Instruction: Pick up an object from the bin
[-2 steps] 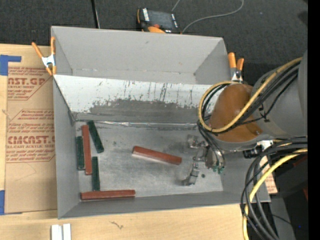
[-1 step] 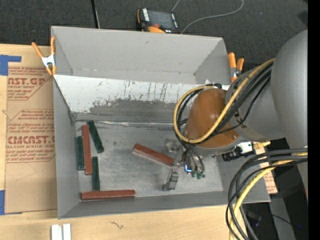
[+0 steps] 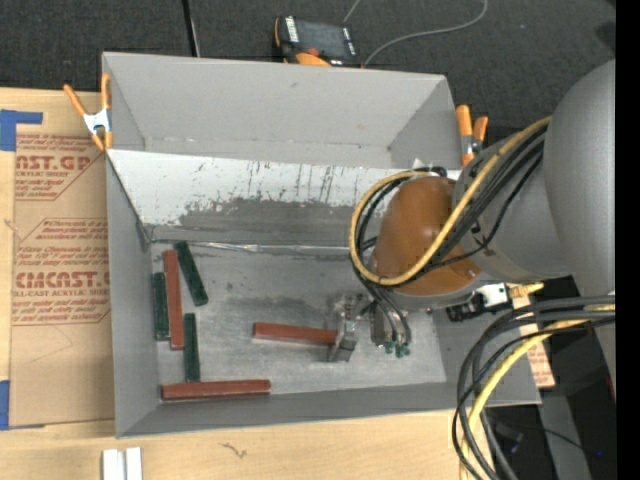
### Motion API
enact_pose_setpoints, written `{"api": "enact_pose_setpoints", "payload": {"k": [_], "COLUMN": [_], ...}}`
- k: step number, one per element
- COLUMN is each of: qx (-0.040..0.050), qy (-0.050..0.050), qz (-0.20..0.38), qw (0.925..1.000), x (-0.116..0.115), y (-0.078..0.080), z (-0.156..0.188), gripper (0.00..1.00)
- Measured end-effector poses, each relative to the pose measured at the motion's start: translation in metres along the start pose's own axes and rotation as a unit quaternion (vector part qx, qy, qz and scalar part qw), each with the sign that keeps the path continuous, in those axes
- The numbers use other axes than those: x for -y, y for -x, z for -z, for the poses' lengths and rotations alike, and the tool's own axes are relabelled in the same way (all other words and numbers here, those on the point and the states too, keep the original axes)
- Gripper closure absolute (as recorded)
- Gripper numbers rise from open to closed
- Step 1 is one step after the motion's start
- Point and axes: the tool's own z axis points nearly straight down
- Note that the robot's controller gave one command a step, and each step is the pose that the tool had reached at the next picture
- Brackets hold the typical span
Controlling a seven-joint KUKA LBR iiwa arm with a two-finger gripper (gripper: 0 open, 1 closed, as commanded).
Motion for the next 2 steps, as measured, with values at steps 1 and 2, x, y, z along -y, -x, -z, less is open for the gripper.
{"api": "enact_pose_setpoints", "payload": {"k": [1, 2], "qx": [0.0055, 0.0036], "qy": [0.002, 0.0], "qz": [0.02, 0.008], "qw": [0.9998, 1.0], "x": [-0.057, -0.015], "y": [0.026, 0.024], "z": [0.111, 0.157], "gripper": [1.0, 1.0]}}
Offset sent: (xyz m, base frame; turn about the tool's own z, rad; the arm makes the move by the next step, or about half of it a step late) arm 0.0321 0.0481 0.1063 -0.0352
